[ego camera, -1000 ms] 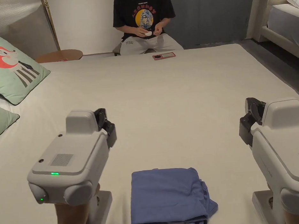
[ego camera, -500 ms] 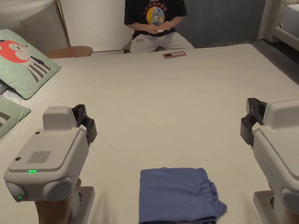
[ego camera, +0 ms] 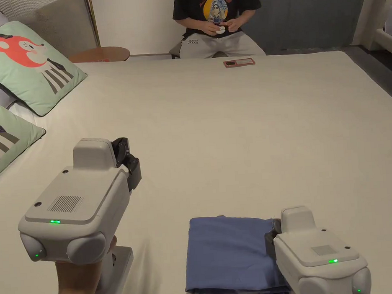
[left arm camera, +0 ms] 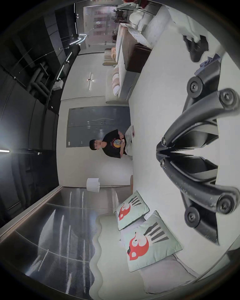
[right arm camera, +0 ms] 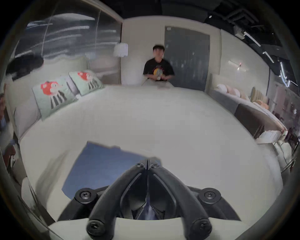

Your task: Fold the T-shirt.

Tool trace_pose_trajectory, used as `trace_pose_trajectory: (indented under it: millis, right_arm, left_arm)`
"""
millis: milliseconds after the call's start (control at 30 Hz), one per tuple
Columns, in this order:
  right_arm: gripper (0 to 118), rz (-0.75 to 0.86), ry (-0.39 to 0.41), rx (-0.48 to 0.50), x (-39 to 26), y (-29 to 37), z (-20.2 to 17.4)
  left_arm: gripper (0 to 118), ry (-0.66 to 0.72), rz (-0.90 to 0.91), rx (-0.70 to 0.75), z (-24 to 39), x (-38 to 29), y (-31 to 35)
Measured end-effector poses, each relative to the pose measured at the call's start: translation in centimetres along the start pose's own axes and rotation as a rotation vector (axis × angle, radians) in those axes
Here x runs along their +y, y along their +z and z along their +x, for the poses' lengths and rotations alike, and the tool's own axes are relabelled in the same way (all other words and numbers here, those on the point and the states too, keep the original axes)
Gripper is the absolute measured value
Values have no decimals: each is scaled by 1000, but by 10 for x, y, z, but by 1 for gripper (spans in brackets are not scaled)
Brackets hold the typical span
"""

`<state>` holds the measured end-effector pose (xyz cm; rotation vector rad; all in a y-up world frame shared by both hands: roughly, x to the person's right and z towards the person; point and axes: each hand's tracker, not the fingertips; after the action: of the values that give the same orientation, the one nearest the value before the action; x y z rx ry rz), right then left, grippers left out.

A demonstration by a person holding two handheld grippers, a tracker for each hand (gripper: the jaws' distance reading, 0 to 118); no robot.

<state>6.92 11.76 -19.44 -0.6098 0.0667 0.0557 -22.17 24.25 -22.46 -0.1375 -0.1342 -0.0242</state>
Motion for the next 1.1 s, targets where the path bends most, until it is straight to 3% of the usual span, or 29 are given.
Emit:
trace_pose_trajectory:
  millis: [267,400,533,567,600,633,667,733,967,1000,1100]
  right_arm:
    - [1,-187,-18,12,-32,-39,-3]
    - [1,-185,-39,24,-29,-35,0]
    - [1,-181,-41,28,-30,-33,0]
    - [1,-182,-42,26,-29,-32,0]
    - [1,-183,-44,27,-29,-34,1]
    - [1,-184,-46,28,-29,-33,1]
    - [1,-185,-51,31,-29,-33,2]
    - [1,-185,-60,38,-29,-34,4]
    - [1,-183,-70,45,-29,-32,4]
    - [1,-183,-71,46,-32,-40,7]
    - [1,-179,-76,48,-33,-40,8]
  left_arm:
    - [0,92,-143,-77,2,-29,-14]
    - [0,230,-297,-149,-3,-51,-31]
    - [3,454,-508,-275,-4,-73,-46]
    - [12,546,-577,-311,-8,-82,-51]
    - [31,638,-630,-349,-11,-91,-57]
    - [63,694,-677,-391,-14,-99,-62]
    - [83,733,-707,-410,-13,-106,-66]
    - [108,737,-769,-462,-10,-116,-72]
    - [106,758,-933,-571,-6,-149,-93]
    - [103,775,-967,-565,-5,-152,-95]
    - [68,770,-970,-582,-6,-166,-103]
